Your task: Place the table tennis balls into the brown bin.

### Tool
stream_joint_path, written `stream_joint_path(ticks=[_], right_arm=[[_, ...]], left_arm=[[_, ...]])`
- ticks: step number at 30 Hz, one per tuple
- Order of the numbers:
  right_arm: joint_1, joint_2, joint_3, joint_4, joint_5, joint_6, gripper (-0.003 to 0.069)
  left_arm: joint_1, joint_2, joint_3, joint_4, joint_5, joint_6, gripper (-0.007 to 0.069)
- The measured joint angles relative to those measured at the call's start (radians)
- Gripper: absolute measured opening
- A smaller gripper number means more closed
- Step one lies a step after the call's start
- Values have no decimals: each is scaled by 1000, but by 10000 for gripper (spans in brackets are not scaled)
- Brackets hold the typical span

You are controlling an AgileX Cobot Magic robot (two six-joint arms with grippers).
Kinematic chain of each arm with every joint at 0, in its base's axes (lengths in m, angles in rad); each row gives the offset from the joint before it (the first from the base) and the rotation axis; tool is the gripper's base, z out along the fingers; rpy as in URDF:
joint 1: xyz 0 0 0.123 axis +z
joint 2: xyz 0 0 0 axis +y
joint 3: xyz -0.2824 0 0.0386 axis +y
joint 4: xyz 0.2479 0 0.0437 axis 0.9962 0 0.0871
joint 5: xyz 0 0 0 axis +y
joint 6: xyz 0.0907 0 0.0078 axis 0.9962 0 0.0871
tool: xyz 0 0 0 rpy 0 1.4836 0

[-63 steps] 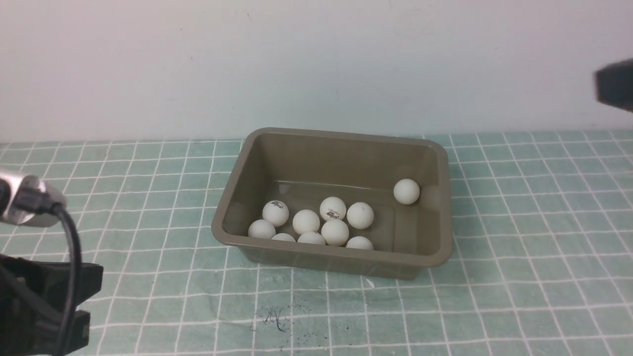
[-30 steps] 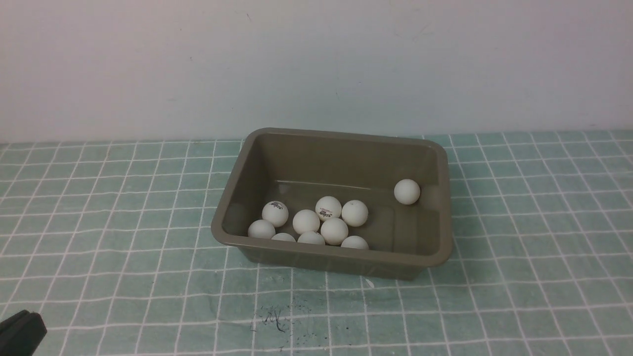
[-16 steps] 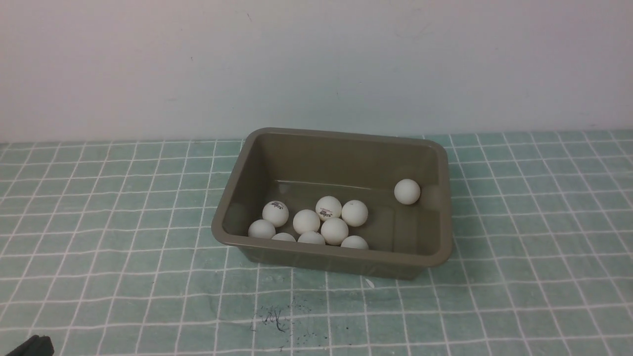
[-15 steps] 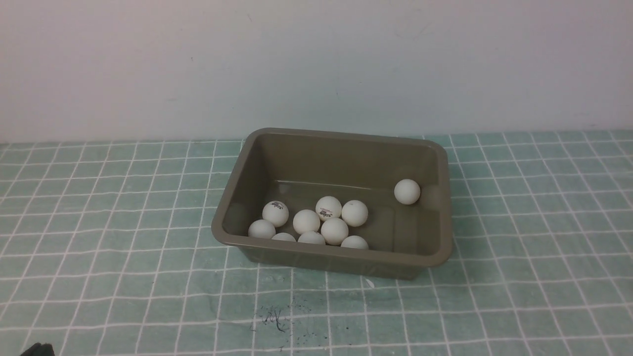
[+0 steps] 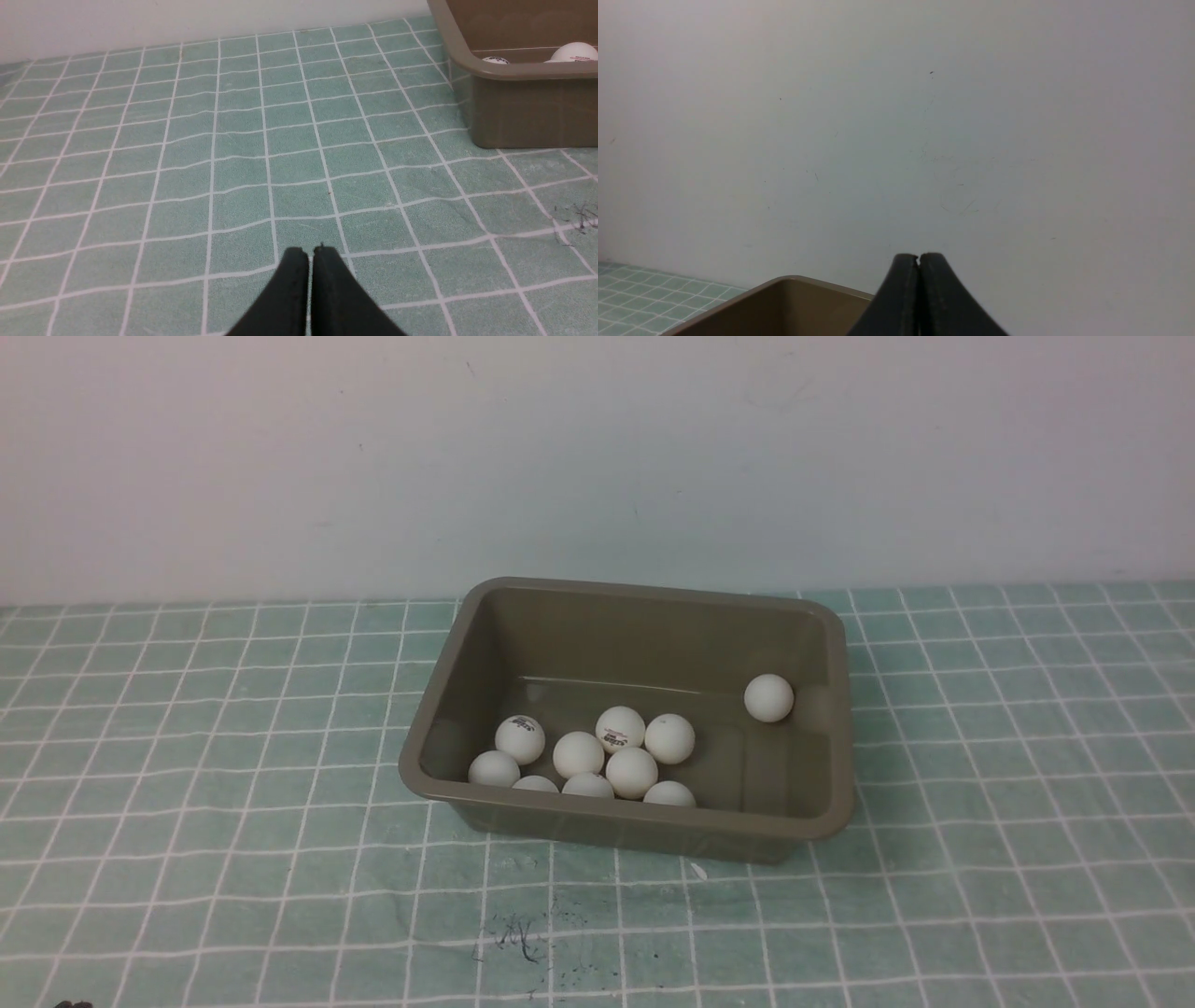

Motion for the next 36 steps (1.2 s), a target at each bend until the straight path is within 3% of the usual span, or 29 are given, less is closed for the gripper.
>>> stream_joint_path(ticks=[14, 19, 24, 36], right_arm=[[0, 0, 1, -20, 34, -5, -14], [-110, 0, 123, -145, 130, -24, -14], [-205, 0, 291, -145, 155, -2, -14], [-231, 0, 292, -131, 139, 31, -14]], left_arm=[[1, 0, 0, 0, 0, 0, -5], [1, 0, 0, 1, 0, 0, -5], [1, 0, 0, 1, 0, 0, -5], [1, 0, 0, 2, 0, 0, -5]])
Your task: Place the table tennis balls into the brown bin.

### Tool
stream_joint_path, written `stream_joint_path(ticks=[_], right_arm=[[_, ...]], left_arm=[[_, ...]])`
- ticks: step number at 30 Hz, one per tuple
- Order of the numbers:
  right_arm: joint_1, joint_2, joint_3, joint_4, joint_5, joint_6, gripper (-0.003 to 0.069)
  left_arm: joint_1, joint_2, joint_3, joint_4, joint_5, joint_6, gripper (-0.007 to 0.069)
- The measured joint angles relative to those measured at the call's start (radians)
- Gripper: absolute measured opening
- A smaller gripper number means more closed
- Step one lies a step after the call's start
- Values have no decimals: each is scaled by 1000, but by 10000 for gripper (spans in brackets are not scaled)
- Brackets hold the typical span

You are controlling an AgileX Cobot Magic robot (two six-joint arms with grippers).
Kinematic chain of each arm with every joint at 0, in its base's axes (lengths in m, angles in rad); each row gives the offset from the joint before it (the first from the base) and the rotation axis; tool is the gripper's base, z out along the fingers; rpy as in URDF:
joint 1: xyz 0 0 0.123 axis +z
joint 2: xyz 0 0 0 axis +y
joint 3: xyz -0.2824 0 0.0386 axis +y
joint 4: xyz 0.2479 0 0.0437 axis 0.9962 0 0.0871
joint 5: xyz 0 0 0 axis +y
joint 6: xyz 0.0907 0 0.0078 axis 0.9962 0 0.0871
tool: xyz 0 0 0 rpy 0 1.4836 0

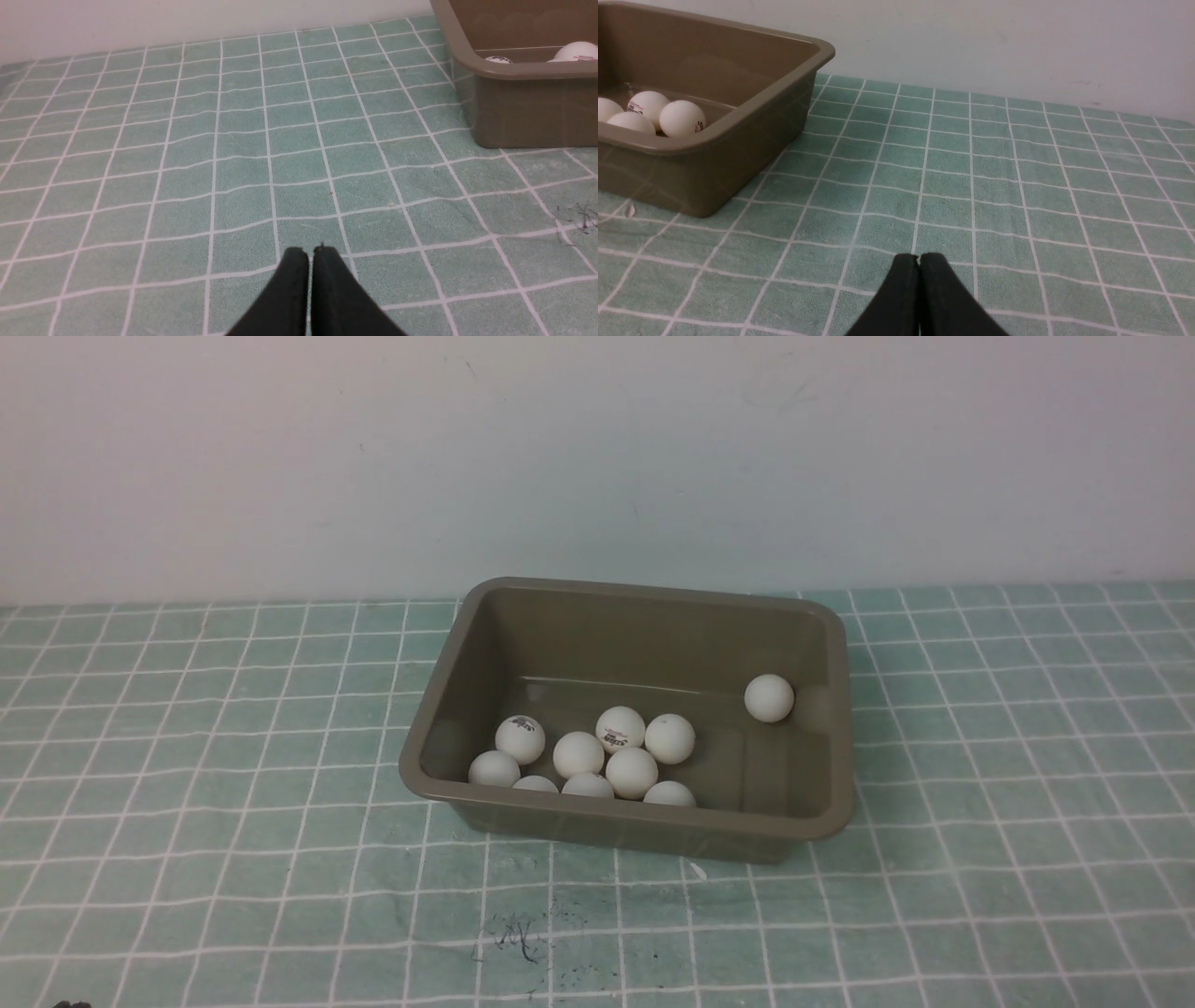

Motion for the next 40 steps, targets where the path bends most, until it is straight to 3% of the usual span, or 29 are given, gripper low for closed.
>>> stream_joint_path(ticks=[40], right_arm=[[0, 0, 0, 0, 0, 2, -14]], left_arm=[[0, 0, 0, 0, 0, 0, -5]])
